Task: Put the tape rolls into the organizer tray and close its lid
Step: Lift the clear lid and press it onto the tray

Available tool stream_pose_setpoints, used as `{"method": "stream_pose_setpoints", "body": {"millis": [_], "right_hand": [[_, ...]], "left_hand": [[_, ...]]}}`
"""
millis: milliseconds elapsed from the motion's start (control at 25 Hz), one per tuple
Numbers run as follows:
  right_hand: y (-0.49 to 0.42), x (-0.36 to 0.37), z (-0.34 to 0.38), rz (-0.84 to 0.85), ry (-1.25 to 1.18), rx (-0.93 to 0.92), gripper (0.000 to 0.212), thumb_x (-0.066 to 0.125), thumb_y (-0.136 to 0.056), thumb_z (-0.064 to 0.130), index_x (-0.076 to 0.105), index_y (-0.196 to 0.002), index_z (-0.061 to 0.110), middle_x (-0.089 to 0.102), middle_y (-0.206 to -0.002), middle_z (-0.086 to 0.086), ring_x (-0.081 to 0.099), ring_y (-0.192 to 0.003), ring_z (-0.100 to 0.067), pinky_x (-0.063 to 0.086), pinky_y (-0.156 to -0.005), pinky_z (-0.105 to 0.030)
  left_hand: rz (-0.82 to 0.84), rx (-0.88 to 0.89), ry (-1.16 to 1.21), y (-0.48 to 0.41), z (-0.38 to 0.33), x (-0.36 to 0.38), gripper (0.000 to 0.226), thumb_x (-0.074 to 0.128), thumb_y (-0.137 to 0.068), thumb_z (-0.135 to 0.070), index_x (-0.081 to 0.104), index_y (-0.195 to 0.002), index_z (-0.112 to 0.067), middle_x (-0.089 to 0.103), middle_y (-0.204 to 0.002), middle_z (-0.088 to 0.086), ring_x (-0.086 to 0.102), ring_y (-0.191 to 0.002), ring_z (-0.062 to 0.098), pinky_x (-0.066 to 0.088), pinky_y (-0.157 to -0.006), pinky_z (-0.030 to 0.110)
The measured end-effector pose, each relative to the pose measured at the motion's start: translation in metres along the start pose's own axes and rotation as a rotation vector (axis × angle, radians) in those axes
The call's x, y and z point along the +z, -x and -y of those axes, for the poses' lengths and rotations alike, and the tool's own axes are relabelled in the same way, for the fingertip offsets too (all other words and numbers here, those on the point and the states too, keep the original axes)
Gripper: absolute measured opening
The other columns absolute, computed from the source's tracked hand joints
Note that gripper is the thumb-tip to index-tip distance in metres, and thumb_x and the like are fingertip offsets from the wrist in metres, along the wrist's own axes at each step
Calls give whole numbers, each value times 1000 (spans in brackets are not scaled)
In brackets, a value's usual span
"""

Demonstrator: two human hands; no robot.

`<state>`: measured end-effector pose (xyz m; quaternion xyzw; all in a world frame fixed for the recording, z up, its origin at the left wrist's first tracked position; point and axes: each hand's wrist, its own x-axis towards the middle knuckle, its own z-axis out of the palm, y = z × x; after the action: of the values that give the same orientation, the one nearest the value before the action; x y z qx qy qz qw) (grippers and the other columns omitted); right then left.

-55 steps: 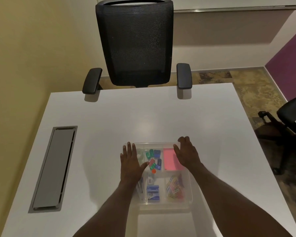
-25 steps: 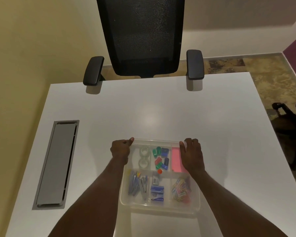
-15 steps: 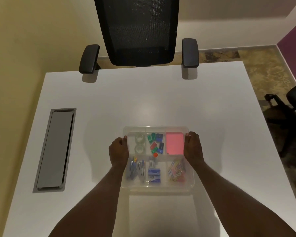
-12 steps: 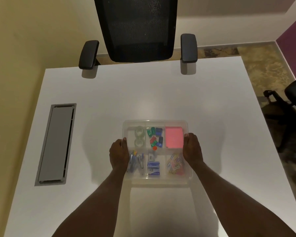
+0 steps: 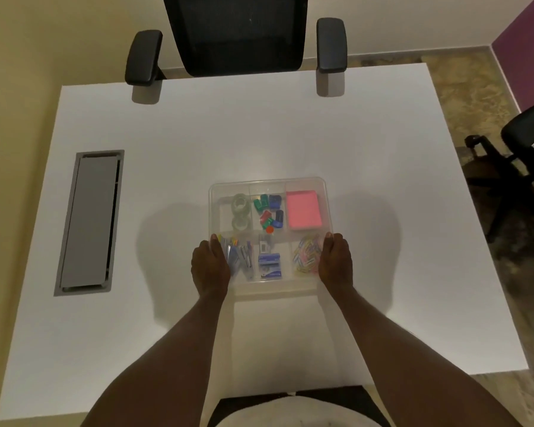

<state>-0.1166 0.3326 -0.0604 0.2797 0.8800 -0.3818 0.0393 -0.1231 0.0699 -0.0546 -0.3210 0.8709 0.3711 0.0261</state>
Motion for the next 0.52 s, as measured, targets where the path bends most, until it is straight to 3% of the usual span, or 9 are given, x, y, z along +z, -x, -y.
{"method": "stream_pose_setpoints", "body": {"millis": [240, 440, 520], "right_hand": [[1, 5, -8, -65, 40, -76, 30, 33, -109, 33, 45, -88, 16, 50, -81, 0, 43, -63, -3, 27, -55, -8], [-3, 11, -18, -92, -48, -131, 37, 29, -106, 42, 43, -82, 17, 51, -79, -2, 48, -66, -6, 32, -61, -11], [-4, 11, -16, -95, -32, -112, 35, 33, -108, 36, 44, -82, 15, 52, -79, -4, 48, -67, -11, 34, -64, -18]], "left_hand": [[-66, 36, -76, -5, 12, 11, 54, 29, -111, -52, 57, -90, -10, 66, -89, 15, 65, -85, 39, 58, -79, 51], [-89, 39, -96, -4, 15, 17, 51, 29, -110, -55, 56, -87, -17, 64, -84, 6, 64, -78, 28, 55, -74, 40], [-75, 21, -107, -3, 13, 16, 53, 28, -109, -57, 55, -86, -18, 63, -84, 6, 63, -78, 28, 52, -72, 39]]}}
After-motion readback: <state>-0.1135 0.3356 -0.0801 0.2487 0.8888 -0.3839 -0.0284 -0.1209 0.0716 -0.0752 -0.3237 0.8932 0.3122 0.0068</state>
